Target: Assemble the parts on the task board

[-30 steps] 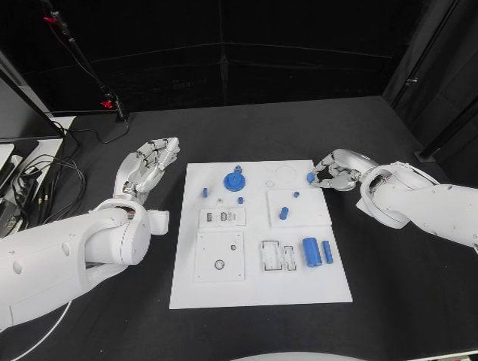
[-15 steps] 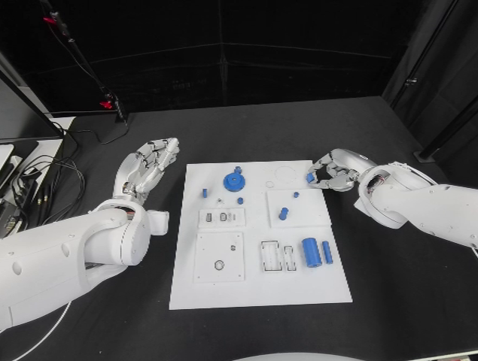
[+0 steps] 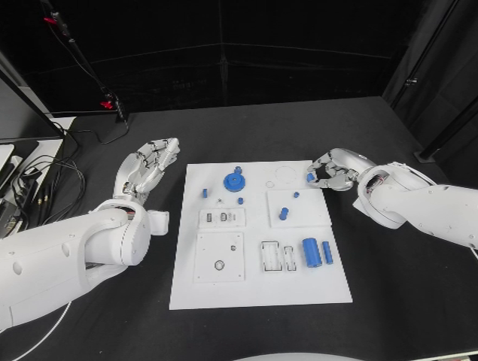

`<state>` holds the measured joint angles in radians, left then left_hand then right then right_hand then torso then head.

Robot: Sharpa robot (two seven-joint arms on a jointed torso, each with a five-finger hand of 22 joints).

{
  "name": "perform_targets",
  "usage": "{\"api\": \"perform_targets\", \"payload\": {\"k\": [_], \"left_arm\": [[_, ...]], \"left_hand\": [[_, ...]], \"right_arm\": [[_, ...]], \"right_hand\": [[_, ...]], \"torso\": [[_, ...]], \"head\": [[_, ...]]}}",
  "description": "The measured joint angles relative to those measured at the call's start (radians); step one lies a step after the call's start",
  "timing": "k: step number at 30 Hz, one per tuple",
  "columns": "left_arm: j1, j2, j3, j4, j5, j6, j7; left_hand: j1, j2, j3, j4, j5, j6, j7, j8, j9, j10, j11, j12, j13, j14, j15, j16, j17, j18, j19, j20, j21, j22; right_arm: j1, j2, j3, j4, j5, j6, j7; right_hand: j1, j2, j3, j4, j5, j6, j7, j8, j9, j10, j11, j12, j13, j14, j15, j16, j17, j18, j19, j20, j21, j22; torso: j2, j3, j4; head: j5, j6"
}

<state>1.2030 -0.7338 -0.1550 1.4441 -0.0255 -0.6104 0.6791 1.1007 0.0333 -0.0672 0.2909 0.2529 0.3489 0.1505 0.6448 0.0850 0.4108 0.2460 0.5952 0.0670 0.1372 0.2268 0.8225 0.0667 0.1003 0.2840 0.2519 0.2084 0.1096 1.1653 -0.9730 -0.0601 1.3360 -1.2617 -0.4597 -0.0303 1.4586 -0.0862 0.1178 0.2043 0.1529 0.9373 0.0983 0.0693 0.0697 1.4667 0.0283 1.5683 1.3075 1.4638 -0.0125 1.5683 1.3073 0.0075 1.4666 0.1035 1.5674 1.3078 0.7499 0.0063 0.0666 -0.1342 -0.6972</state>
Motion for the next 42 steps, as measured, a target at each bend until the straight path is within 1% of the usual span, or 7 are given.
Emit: {"api": "perform_targets", "payload": {"k": [6, 14, 18, 27, 30, 36, 42], "left_arm": [[0.000, 0.000, 0.000, 0.000, 0.000, 0.000, 0.000], [0.000, 0.000, 0.000, -0.001, 0.000, 0.000, 0.000], [0.000, 0.000, 0.000, -0.001, 0.000, 0.000, 0.000], [0.000, 0.000, 0.000, -0.001, 0.000, 0.000, 0.000], [0.000, 0.000, 0.000, -0.001, 0.000, 0.000, 0.000], [0.000, 0.000, 0.000, -0.001, 0.000, 0.000, 0.000], [0.000, 0.000, 0.000, -0.001, 0.000, 0.000, 0.000]], "left_hand": [[0.000, 0.000, 0.000, 0.000, 0.000, 0.000, 0.000, 0.000, 0.000, 0.000, 0.000, 0.000, 0.000, 0.000, 0.000, 0.000, 0.000, 0.000, 0.000, 0.000, 0.000, 0.000], [0.004, 0.004, -0.003, 0.003, 0.003, 0.000, 0.000, 0.000, -0.001, 0.000, 0.000, 0.000, 0.000, 0.000, 0.000, 0.000, -0.001, 0.000, 0.000, 0.000, 0.000, 0.000], [0.005, 0.005, -0.003, 0.003, 0.004, 0.000, 0.000, 0.000, -0.002, 0.000, 0.000, 0.000, -0.001, 0.000, 0.000, 0.000, -0.001, 0.000, 0.000, 0.000, 0.000, 0.000], [0.005, 0.005, -0.003, 0.003, 0.004, 0.000, 0.000, 0.000, -0.002, 0.000, 0.000, 0.000, -0.001, 0.000, 0.000, 0.000, -0.001, 0.000, 0.000, 0.000, 0.000, 0.000], [0.005, 0.005, -0.003, 0.003, 0.004, 0.000, 0.000, 0.000, -0.002, 0.000, 0.000, 0.000, -0.001, 0.000, 0.000, 0.000, -0.001, 0.000, 0.000, 0.000, 0.000, 0.000], [0.005, 0.005, -0.003, 0.003, 0.004, 0.000, 0.000, 0.000, -0.002, 0.000, 0.000, 0.000, -0.001, 0.000, 0.000, 0.000, -0.001, 0.000, 0.000, 0.000, 0.000, 0.000], [0.005, 0.005, -0.003, 0.003, 0.004, 0.000, 0.000, 0.000, -0.001, 0.000, 0.000, 0.000, -0.001, 0.000, 0.000, 0.000, -0.001, 0.000, 0.000, 0.000, 0.000, 0.000]], "right_arm": [[0.000, 0.002, 0.000, -0.001, 0.000, 0.000, 0.001], [0.000, 0.003, 0.000, -0.001, 0.000, 0.001, 0.005], [0.000, 0.004, 0.000, -0.001, 0.000, 0.001, 0.007], [0.000, 0.005, 0.000, -0.001, 0.001, 0.003, 0.011], [0.000, 0.006, 0.000, -0.001, 0.001, 0.004, 0.012], [0.000, 0.007, 0.000, -0.001, 0.001, 0.006, 0.011], [0.001, 0.009, 0.001, -0.001, -0.004, 0.006, 0.009]], "right_hand": [[0.005, 0.005, 0.003, -0.003, 0.005, 0.005, -0.005, 0.000, 0.001, 0.000, -0.007, 0.000, 0.000, 0.003, -0.004, 0.000, 0.000, 0.000, 0.000, -0.007, 0.000, 0.000], [0.013, 0.005, 0.009, -0.009, 0.009, 0.014, -0.014, 0.000, 0.002, -0.001, -0.013, 0.000, 0.000, 0.003, -0.011, 0.000, 0.000, 0.000, -0.003, -0.011, 0.000, 0.000], [0.013, 0.005, 0.009, -0.009, 0.009, 0.014, -0.014, 0.000, 0.002, 0.000, -0.014, 0.000, 0.000, 0.003, -0.011, 0.000, 0.000, 0.000, -0.003, -0.011, 0.000, 0.000], [0.021, 0.013, 0.014, -0.014, 0.013, 0.027, -0.019, 0.007, 0.005, 0.000, -0.014, 0.000, 0.000, 0.003, -0.018, 0.000, 0.000, 0.000, 0.000, -0.014, 0.000, 0.000], [0.025, 0.017, 0.017, -0.017, 0.017, 0.053, -0.019, 0.017, 0.008, 0.000, -0.014, 0.000, 0.000, 0.003, -0.018, 0.000, 0.000, 0.000, 0.000, -0.021, 0.000, 0.000], [0.030, 0.022, 0.024, -0.024, 0.016, 0.120, -0.014, 0.039, 0.016, 0.000, -0.014, 0.000, 0.000, 0.003, -0.018, 0.000, 0.000, 0.000, 0.000, -0.021, 0.000, 0.000], [0.032, 0.024, 0.029, -0.030, 0.015, 0.158, -0.011, 0.047, 0.017, -0.003, -0.010, 0.000, 0.000, 0.003, -0.018, 0.000, 0.000, 0.000, 0.000, -0.021, 0.000, 0.000]], "torso": [[0.000, 0.0002, -0.0001], [0.000, 0.0002, -0.0001], [0.000, 0.0002, -0.0003], [0.000, -0.0001, -0.0008], [0.000, -0.0001, -0.0008], [0.000, -0.0001, -0.0008], [0.000, -0.0001, -0.0008]], "head": [[-0.005, -0.002], [-0.025, 0.000], [-0.030, -0.001], [-0.033, -0.001], [-0.033, 0.000], [-0.031, 0.000], [-0.029, -0.001]]}}
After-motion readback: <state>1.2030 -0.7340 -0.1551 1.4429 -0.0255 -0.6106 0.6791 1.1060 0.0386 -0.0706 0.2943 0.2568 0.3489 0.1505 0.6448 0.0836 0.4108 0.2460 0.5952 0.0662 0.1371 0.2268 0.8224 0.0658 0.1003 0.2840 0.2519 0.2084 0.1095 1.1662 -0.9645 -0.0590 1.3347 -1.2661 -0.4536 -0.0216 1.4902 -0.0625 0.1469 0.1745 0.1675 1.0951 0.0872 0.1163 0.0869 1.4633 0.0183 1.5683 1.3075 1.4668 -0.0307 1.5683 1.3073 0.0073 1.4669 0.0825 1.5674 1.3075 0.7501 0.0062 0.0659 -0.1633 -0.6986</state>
